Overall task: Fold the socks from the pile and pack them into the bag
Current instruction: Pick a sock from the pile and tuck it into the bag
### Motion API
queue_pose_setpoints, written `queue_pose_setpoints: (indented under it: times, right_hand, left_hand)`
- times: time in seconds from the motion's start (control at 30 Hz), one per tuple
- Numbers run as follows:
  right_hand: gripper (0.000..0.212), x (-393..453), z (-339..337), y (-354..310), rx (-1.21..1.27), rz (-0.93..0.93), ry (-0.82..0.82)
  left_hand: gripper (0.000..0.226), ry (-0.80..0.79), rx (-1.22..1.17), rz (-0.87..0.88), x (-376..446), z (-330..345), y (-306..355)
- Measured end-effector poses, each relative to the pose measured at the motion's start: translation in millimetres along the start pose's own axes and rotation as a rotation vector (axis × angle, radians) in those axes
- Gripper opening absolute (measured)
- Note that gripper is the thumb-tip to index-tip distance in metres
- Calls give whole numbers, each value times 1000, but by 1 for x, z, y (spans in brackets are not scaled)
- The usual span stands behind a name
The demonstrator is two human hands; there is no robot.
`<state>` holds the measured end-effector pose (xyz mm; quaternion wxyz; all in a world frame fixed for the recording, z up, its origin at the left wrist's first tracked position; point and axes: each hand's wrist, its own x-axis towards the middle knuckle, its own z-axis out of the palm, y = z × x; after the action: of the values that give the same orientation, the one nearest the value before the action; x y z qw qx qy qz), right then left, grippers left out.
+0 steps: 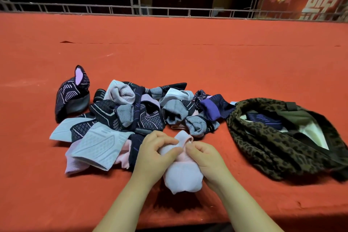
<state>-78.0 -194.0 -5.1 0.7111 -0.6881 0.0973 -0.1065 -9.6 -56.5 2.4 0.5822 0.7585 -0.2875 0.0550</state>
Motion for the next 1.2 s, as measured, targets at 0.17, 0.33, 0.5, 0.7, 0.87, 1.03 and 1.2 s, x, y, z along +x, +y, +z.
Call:
queue_pose_setpoints:
  times: [0.17,0.33,0.5,0.7,0.87,1.03,1.2]
  right_hand:
    - [45,-2,-1,-7,43,-16,-70]
    - [28,-3,-10,-6,22,25,-54]
    - [39,1,-28,4,-75,44,1]
    - [29,-2,-31,11,-88,46,-26]
    - [26,-4,-24,17,-94,-41,-63]
    - [22,-7,-28,6,-357,-154,-164]
    - [19,-1,-38,-7,-417,-228,-185]
  left_hand:
    - [6,-154,-122,-76,3,-4,10]
    - [32,-84,-144,-290,6,-3,8]
    - [30,-62,-804,-723,10,-5,-2]
    - [44,-93,-942,-726,8,3,-9]
    - [40,-195,-339,-417,12,-8,-13]
    - [34,-574,73,-231,25,-21,-19]
    - [48,-646,-404,-276,24,-14,-16]
